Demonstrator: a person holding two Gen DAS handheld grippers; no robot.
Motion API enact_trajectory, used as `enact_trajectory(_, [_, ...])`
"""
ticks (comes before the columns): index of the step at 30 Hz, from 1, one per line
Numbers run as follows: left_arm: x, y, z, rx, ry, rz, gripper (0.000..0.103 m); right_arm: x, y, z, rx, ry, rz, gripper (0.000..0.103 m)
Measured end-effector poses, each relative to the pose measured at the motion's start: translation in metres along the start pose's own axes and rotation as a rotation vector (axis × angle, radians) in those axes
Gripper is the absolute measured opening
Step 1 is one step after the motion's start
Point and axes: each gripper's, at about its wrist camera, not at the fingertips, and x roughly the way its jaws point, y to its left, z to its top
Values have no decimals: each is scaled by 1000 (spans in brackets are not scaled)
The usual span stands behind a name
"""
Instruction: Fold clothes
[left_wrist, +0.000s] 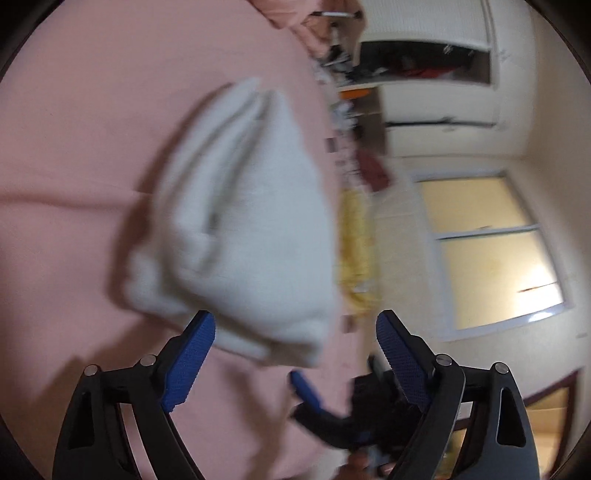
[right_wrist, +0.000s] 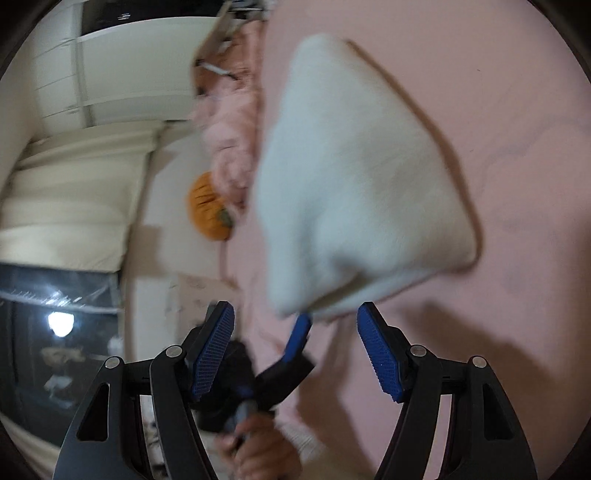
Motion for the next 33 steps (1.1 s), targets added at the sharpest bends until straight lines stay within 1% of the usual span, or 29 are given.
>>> enact_trajectory(1, [3, 1, 0, -4, -1, 10, 89, 6, -4, 6, 24, -4, -19, 70])
enact_trajectory(3, [8, 4, 2, -24, -15, -2, 89, 14, -11, 16, 73, -21, -9, 70])
enact_trajectory(5, [13, 5, 9, -37, -42, -24, 89, 19, -13, 26, 88, -49, -4, 70])
enact_trajectory(7, [19, 7, 13, -44, -43, -36, 89, 24, -17, 33, 123, -62, 0, 70])
enact_trajectory(9, [23, 7, 15, -46, -40, -42, 89, 28, -25, 35, 191, -66, 24, 70])
enact_trajectory(10, [22, 8, 16, -43, -45, -40, 76, 27, -28, 36, 214, -74, 45, 69])
enact_trajectory(11, [20, 9, 17, -39, -50, -37, 50, 21, -26, 35, 192, -103, 75, 47])
enact_trajectory(12, [19, 10, 17, -35, -56, -34, 34, 14, -19, 32, 132, -135, 79, 29])
enact_trajectory(13, [17, 11, 18, -31, -61, -32, 15, 8, -13, 30, 77, -165, 83, 23])
enact_trajectory(14, [16, 12, 19, -30, -66, -32, 15, 3, -10, 26, 52, -174, 84, 18])
enact_trajectory(15, [14, 12, 19, -33, -71, -37, 15, -1, -7, 23, 33, -182, 89, 18])
enact_trajectory(16, [13, 12, 20, -31, -73, -35, 16, -3, -9, 20, 50, -177, 109, 18])
enact_trajectory(17, [14, 10, 20, -22, -69, -18, 21, -2, -13, 19, 78, -167, 119, 25])
enact_trajectory(18, [15, 9, 20, -12, -66, -1, 29, 0, -15, 19, 100, -154, 111, 31])
enact_trajectory(19, [17, 8, 19, -9, -61, 8, 53, 3, -15, 19, 113, -145, 86, 46])
enact_trajectory(20, [19, 6, 19, -15, -55, -4, 72, 7, -13, 20, 113, -146, 58, 49])
enact_trajectory(21, [20, 4, 18, -17, -52, -20, 76, 10, -10, 20, 107, -149, 55, 51])
enact_trajectory(22, [19, 0, 19, -11, -48, -39, 81, 13, -8, 19, 105, -147, 61, 74])
enact_trajectory(23, [19, -5, 20, 4, -42, -59, 86, 18, -3, 19, 106, -137, 67, 90])
enact_trajectory(25, [17, -9, 22, 25, -53, -65, 87, 33, 3, 20, 107, -99, 99, 91])
enact_trajectory(27, [14, -8, 25, 14, -76, -80, 87, 48, 11, 20, 91, -49, 117, 91])
enact_trajectory(28, [12, -4, 26, -6, -89, -91, 86, 54, 15, 21, 77, -28, 120, 86])
enact_trajectory(29, [10, 0, 27, -24, -99, -91, 73, 55, 18, 20, 50, -27, 119, 67])
enact_trajectory(30, [10, 4, 28, -33, -98, -68, 58, 56, 22, 20, 24, -27, 117, 52])
enact_trajectory(31, [12, 6, 28, -31, -91, -32, 25, 57, 25, 19, 0, -25, 113, 26])
enact_trajectory(32, [14, 7, 28, -16, -84, 7, 21, 58, 22, 18, -4, -17, 98, 20])
enact_trajectory(33, [16, 4, 28, 6, -82, 35, 19, 58, 20, 16, -6, -9, 83, 19])
